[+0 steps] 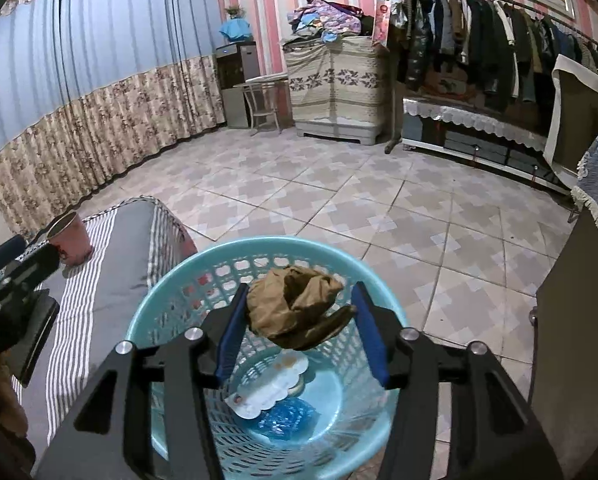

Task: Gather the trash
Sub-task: 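Drop the blue strip into the basket with the left gripper while the right holds the bundle, then release the brown bundle into the basket with the right gripper, then return both to the table, then grasp the hollow orange peel with the left gripper while the right grasps another brown bundle, then carry the orange peel and brown bundle over the teal basket with both grippers, then open the left gripper to drop the orange peel while the right releases the bundle, then move both grippers back over the table clutter, then grasp the beige cloth bag with the left gripper while the right grasps an orange peel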

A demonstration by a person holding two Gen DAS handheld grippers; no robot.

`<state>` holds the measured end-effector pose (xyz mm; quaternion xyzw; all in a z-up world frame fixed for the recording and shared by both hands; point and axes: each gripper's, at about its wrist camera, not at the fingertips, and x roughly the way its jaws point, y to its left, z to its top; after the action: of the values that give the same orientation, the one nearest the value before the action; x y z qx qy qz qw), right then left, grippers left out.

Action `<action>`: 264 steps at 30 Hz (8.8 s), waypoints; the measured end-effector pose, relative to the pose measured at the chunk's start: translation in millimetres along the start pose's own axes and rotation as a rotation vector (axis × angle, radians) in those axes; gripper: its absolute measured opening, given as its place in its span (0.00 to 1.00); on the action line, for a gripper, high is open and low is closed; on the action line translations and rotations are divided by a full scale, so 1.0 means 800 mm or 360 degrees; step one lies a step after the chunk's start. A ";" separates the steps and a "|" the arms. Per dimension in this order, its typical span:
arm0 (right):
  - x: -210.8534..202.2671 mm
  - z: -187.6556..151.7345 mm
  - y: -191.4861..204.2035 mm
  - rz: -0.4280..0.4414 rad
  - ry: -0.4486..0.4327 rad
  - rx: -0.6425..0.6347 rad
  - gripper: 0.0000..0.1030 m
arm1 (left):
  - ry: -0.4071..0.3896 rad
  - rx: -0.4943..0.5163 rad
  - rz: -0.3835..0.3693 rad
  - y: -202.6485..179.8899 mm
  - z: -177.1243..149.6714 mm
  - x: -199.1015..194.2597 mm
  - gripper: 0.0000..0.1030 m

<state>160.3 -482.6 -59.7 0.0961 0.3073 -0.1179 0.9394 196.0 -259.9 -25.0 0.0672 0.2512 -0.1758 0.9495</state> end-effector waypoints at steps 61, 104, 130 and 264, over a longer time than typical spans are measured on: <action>-0.088 -0.170 0.461 0.0288 0.0161 -0.0593 0.93 | 0.0536 -0.0539 0.0501 0.556 -0.227 -0.133 0.43; -0.112 -0.113 0.423 0.0612 0.0132 -0.0667 0.50 | 0.0140 -0.0341 0.0475 0.418 -0.124 -0.173 0.34; -0.014 0.006 0.019 0.0054 -0.0007 -0.0083 0.50 | 0.0041 -0.0030 -0.0056 0.047 -0.018 -0.023 0.35; 0.014 -0.112 0.551 0.0565 0.0296 -0.0890 0.37 | 0.0355 -0.0492 0.0701 0.538 -0.189 -0.106 0.09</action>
<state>243.2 -41.6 -89.7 -0.1028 0.3906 0.1456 0.9032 216.5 197.8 -96.6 -0.0064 0.3573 0.0833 0.9303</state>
